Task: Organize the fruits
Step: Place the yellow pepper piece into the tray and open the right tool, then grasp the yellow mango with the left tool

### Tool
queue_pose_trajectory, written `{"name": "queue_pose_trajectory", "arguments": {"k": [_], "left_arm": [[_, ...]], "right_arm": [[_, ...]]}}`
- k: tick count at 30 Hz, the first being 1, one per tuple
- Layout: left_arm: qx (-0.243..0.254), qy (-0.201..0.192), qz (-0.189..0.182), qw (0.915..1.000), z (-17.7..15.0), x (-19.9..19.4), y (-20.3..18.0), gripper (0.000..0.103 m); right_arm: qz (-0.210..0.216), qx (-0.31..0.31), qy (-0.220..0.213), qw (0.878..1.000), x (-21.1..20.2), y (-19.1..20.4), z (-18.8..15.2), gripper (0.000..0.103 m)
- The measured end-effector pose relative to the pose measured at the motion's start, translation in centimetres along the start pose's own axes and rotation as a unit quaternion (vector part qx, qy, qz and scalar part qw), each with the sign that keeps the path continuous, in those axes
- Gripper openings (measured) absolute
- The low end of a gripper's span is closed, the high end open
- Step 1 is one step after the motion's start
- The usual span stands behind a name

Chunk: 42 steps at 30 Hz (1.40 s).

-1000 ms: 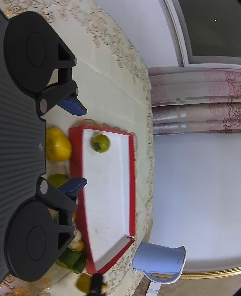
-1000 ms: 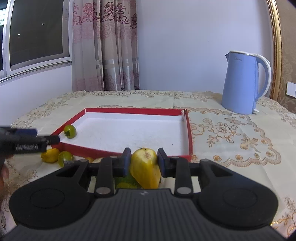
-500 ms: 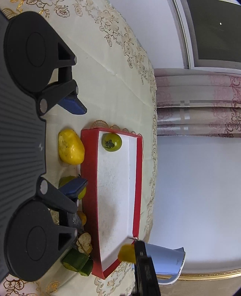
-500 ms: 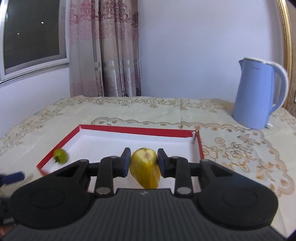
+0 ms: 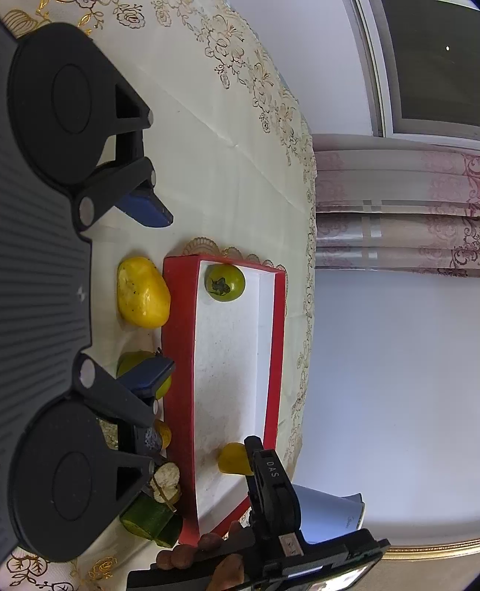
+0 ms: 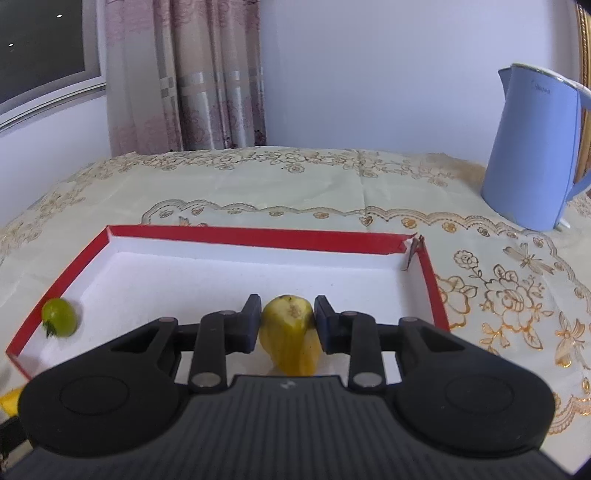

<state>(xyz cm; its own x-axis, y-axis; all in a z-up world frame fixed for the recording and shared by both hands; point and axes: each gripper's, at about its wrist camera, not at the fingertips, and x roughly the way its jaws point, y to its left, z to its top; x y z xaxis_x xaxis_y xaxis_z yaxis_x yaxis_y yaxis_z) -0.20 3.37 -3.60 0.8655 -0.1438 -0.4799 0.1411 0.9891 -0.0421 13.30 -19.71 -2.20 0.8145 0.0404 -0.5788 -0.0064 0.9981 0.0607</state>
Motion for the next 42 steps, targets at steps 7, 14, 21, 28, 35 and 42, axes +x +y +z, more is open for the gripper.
{"name": "queue_pose_trajectory", "arguments": {"k": [7, 14, 21, 28, 35, 42], "left_arm": [[-0.002, 0.001, 0.002, 1.0, 0.0, 0.2, 0.1, 0.078], [-0.015, 0.005, -0.004, 0.9999, -0.1, 0.4, 0.5, 0.078], [-0.015, 0.006, -0.005, 0.9999, -0.2, -0.1, 0.6, 0.081], [-0.02, 0.005, 0.023, 0.9995, -0.6, -1.3, 1.9, 0.081], [0.005, 0.005, 0.058, 0.9983, 0.2, -1.3, 2.7, 0.083], [0.053, 0.013, 0.039, 0.9978, 1.0, -0.5, 2.2, 0.084]], "right_arm": [[-0.006, -0.002, 0.01, 1.0, 0.5, 0.1, 0.1, 0.035], [-0.011, 0.044, -0.069, 0.997, -5.6, -1.6, 0.1, 0.085], [-0.085, 0.027, -0.153, 0.984, -13.5, -2.4, -5.9, 0.091], [-0.114, 0.067, -0.197, 0.971, -14.8, -4.2, -10.2, 0.099], [-0.09, 0.093, -0.189, 0.973, -14.2, -5.2, -10.5, 0.103], [-0.088, 0.093, -0.182, 0.975, -13.8, -5.0, -10.5, 0.103]]}}
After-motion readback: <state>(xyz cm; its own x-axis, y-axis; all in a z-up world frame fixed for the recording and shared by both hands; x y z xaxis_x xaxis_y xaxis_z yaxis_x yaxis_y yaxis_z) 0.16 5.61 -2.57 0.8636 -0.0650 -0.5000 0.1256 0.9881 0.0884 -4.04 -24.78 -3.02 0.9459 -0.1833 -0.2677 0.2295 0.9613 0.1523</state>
